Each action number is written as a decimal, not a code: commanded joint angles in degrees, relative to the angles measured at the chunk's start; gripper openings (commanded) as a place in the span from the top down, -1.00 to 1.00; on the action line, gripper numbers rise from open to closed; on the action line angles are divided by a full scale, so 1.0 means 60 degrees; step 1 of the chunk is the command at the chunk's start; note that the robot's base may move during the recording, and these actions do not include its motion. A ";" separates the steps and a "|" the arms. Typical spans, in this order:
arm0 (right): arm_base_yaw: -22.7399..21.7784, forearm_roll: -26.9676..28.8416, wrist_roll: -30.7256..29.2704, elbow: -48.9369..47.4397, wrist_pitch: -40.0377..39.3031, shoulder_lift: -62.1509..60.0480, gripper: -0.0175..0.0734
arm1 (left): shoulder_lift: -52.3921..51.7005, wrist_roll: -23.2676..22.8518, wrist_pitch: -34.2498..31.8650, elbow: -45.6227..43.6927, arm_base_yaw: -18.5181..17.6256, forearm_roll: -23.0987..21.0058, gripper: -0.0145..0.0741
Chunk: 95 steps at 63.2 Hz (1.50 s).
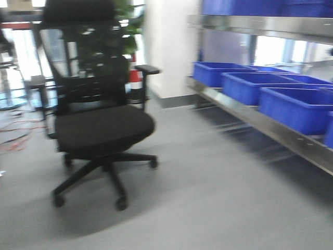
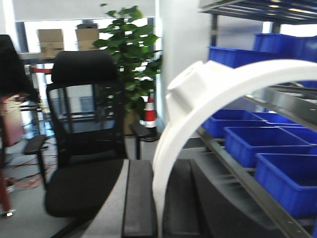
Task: Grab PVC pipe and place in blue bin
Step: 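Drive the base across the floor to the blue bin shelving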
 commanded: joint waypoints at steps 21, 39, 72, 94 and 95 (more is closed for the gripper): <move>-0.0054 -0.0105 -0.0047 0.0006 -0.0174 -0.0051 0.97 | -0.0049 -0.0035 -0.0297 -0.0007 -0.0013 0.0031 0.92; -0.0054 -0.0105 -0.0047 0.0006 -0.0174 -0.0051 0.97 | -0.0049 -0.0035 -0.0297 -0.0007 -0.0013 0.0031 0.92; -0.0054 -0.0105 -0.0047 0.0006 -0.0174 -0.0051 0.97 | -0.0049 -0.0035 -0.0297 -0.0007 -0.0013 0.0031 0.92; -0.0054 -0.0105 -0.0047 0.0006 -0.0192 -0.0051 0.97 | -0.0049 -0.0035 -0.0297 -0.0007 -0.0013 0.0031 0.92; -0.0054 -0.0105 -0.0047 0.0006 -0.0192 -0.0051 0.97 | -0.0049 -0.0035 -0.0297 -0.0007 -0.0013 0.0031 0.92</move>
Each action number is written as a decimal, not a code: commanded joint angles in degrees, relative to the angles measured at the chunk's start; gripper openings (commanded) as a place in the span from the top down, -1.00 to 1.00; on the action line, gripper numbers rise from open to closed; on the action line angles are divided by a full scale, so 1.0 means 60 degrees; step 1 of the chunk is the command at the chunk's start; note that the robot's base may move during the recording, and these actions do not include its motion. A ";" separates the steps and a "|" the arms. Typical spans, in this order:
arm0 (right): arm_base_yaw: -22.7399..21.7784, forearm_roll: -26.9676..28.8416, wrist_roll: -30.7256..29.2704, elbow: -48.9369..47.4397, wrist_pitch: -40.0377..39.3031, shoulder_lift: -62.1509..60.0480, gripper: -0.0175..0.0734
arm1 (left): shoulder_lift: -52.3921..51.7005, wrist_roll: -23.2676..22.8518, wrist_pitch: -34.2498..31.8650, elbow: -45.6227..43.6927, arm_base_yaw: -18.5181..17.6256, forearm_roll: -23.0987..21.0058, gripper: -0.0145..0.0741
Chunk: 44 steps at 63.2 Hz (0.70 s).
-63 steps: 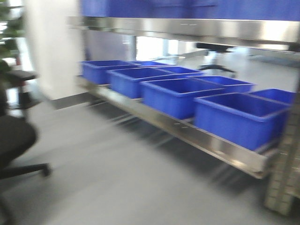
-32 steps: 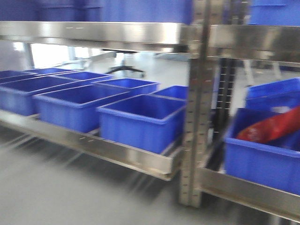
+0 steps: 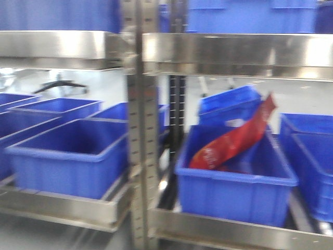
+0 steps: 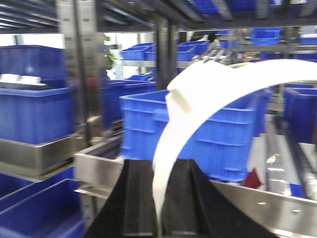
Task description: Grab PVC pipe and place in blue bin
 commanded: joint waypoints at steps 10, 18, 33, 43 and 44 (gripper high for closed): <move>-0.0054 -0.0105 -0.0047 0.0006 -0.0209 -0.0051 0.97 | -0.0049 -0.0017 -0.0279 -0.0007 -0.0013 0.0031 0.92; -0.0054 -0.0105 -0.0047 0.0006 -0.0227 -0.0051 0.97 | -0.0049 -0.0017 -0.0279 -0.0007 -0.0013 0.0031 0.92; -0.0054 -0.0105 -0.0047 0.0006 -0.0227 -0.0051 0.97 | -0.0049 -0.0017 -0.0279 -0.0007 -0.0013 0.0031 0.92; -0.0054 -0.0105 -0.0047 0.0006 -0.0316 -0.0051 0.97 | -0.0031 -0.0017 -0.0297 -0.0007 -0.0013 0.0031 0.92; -0.0054 -0.0105 -0.0047 0.0006 -0.0316 -0.0051 0.97 | -0.0031 -0.0017 -0.0297 -0.0007 -0.0013 0.0031 0.92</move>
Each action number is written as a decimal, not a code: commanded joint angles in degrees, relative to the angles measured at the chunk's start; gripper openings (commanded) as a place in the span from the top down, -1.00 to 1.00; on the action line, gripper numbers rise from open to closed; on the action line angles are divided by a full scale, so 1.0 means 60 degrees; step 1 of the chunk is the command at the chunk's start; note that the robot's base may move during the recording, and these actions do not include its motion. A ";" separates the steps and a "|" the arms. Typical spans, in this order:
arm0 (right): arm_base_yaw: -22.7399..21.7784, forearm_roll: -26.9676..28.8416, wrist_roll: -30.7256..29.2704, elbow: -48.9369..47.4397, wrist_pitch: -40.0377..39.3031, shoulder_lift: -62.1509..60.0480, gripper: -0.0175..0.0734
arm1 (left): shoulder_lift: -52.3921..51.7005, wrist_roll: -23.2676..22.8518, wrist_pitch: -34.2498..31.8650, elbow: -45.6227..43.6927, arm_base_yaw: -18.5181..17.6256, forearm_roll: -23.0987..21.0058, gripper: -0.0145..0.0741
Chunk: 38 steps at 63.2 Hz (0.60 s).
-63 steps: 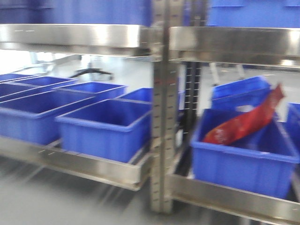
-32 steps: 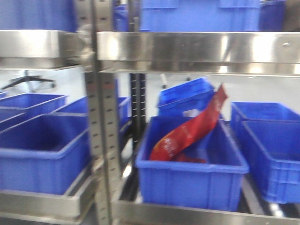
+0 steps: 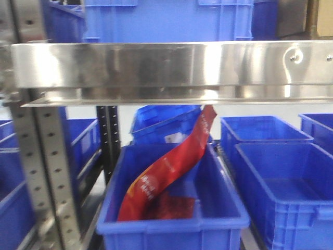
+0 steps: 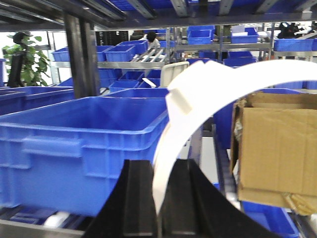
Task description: Grab PVC pipe and place in blue bin
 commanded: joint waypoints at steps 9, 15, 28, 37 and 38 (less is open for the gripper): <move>-0.0054 -0.0105 -0.0047 0.0006 -0.0298 -0.0051 0.97 | -0.0031 -0.0017 -0.0297 -0.0007 -0.0013 0.0031 0.92; -0.0054 -0.0105 -0.0047 0.0006 -0.0298 -0.0051 0.97 | -0.0031 -0.0017 -0.0297 -0.0007 -0.0013 0.0031 0.92; -0.0054 -0.0105 -0.0047 0.0006 -0.0298 -0.0051 0.97 | -0.0031 -0.0017 -0.0297 -0.0007 -0.0013 0.0031 0.92; -0.0054 -0.0105 -0.0047 0.0006 -0.0298 -0.0051 0.97 | -0.0031 -0.0017 -0.0297 -0.0007 -0.0013 0.0031 0.92; -0.0054 -0.0105 -0.0047 0.0006 -0.0298 -0.0051 0.97 | -0.0031 -0.0017 -0.0297 -0.0007 -0.0013 0.0031 0.92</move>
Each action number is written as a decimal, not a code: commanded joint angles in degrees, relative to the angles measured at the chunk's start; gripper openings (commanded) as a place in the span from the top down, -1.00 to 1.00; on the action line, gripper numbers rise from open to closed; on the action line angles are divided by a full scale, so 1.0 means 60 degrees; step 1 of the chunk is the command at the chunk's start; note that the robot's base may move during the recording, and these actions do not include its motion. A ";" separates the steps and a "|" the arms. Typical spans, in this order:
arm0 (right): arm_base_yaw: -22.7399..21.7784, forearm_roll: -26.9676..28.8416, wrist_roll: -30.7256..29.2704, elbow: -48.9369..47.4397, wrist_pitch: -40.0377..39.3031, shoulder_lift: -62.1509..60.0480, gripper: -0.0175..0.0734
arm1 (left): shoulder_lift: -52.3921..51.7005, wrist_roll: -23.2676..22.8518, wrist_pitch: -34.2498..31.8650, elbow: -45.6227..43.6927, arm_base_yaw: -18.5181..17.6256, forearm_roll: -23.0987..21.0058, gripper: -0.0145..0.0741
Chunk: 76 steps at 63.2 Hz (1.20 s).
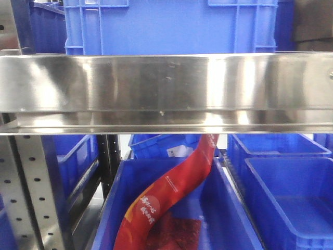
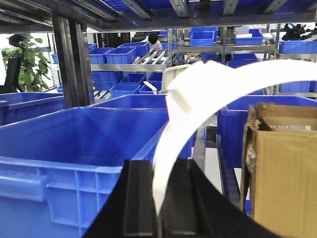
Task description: Grab PVC pipe and place in blue bin
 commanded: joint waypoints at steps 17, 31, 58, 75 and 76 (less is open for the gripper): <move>-0.0054 -0.0105 -0.0047 0.0006 -0.0286 -0.0051 0.97 | -0.0031 -0.0017 -0.0297 -0.0007 -0.0013 0.0031 0.92; -0.0054 -0.0105 -0.0047 0.0006 -0.0302 -0.0051 0.97 | -0.0031 -0.0017 -0.0297 -0.0007 -0.0013 0.0031 0.92; -0.0054 -0.0105 -0.0047 0.0006 -0.0310 -0.0051 0.97 | -0.0031 -0.0017 -0.0297 -0.0007 -0.0013 0.0031 0.92; -0.0054 -0.0105 -0.0047 0.0006 -0.0525 -0.0051 0.97 | -0.0030 -0.0017 -0.0539 -0.0007 -0.0013 0.0031 0.92; -0.0054 -0.0105 -0.0047 0.0006 -0.0525 -0.0051 0.97 | -0.0030 -0.0017 -0.0632 -0.0007 -0.0013 0.0031 0.92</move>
